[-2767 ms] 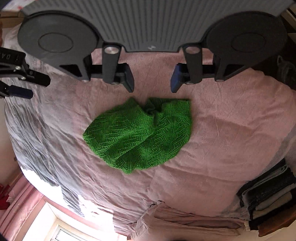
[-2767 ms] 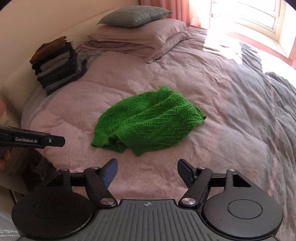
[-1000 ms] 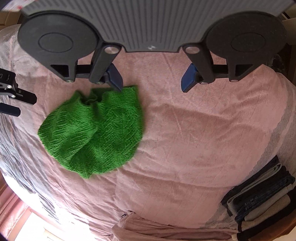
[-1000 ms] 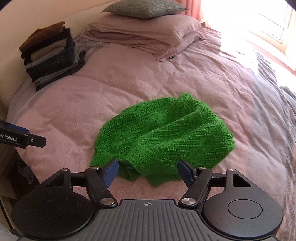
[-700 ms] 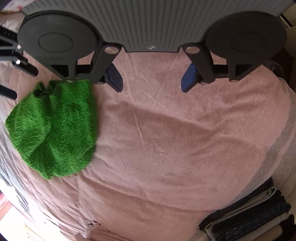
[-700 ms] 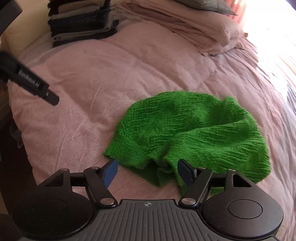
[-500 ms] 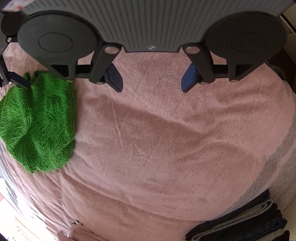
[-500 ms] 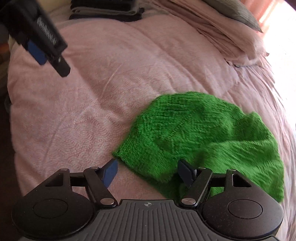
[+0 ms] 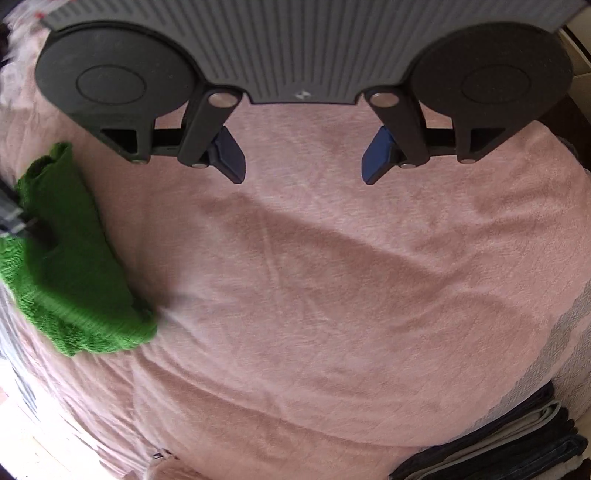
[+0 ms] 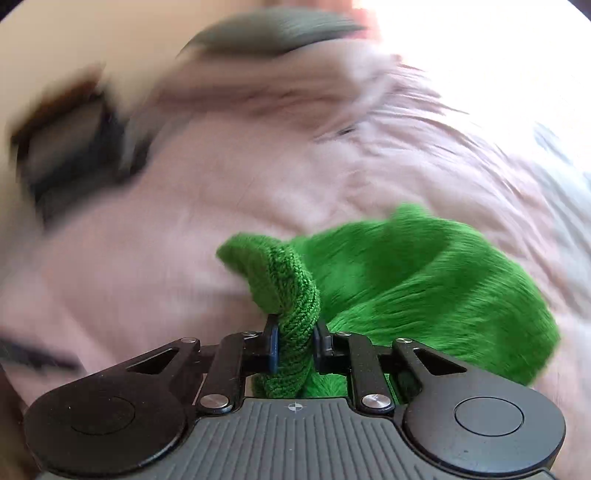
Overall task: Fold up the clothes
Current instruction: 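Grasp the vest with the right gripper and lift it up, shaking it open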
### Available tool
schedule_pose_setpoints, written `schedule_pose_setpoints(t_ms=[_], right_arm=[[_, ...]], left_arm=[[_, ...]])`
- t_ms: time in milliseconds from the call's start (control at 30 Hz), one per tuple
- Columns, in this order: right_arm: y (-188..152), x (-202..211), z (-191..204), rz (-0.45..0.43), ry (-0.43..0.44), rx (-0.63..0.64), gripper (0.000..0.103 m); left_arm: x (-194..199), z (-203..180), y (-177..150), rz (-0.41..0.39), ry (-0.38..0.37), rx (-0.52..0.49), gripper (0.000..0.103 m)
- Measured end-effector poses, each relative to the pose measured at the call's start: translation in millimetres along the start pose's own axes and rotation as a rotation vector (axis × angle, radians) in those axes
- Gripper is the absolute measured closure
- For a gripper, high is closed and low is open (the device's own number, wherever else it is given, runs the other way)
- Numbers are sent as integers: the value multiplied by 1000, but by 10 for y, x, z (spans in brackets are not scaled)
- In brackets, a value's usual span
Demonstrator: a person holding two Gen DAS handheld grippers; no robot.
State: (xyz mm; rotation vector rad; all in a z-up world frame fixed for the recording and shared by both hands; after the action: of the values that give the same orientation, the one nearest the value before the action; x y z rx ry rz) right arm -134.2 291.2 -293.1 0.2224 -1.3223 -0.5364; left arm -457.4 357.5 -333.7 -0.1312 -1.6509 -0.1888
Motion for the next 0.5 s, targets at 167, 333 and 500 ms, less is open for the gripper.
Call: schedule_pose_setpoints(t_ms=[167,333,500], right_arm=[[335,1120,-1060,-197,152,-348,89],[107,1962,-2231,-320,82,-653,90],[-653,2308,-3278,-253,-99,-930,90]], left_arm=[[112,-530,2,-31,-32,-31,37],[216,-1241,-9,-63,-107,-92,37],[158,-2152,-146,-52,-232,-216,37]])
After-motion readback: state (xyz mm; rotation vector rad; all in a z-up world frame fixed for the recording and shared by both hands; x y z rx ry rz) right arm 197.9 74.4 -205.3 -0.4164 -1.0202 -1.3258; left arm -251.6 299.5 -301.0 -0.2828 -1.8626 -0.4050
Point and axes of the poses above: each gripper's, at about its wrist camera, not at the fingertips, and x roughly against the way its jaws point, z to its left, y to its top, the point moved 5 cm from there along -x, roughly the way its jaws point, and after that the axes turned 12 degrees about z, right-handed, at the moved point
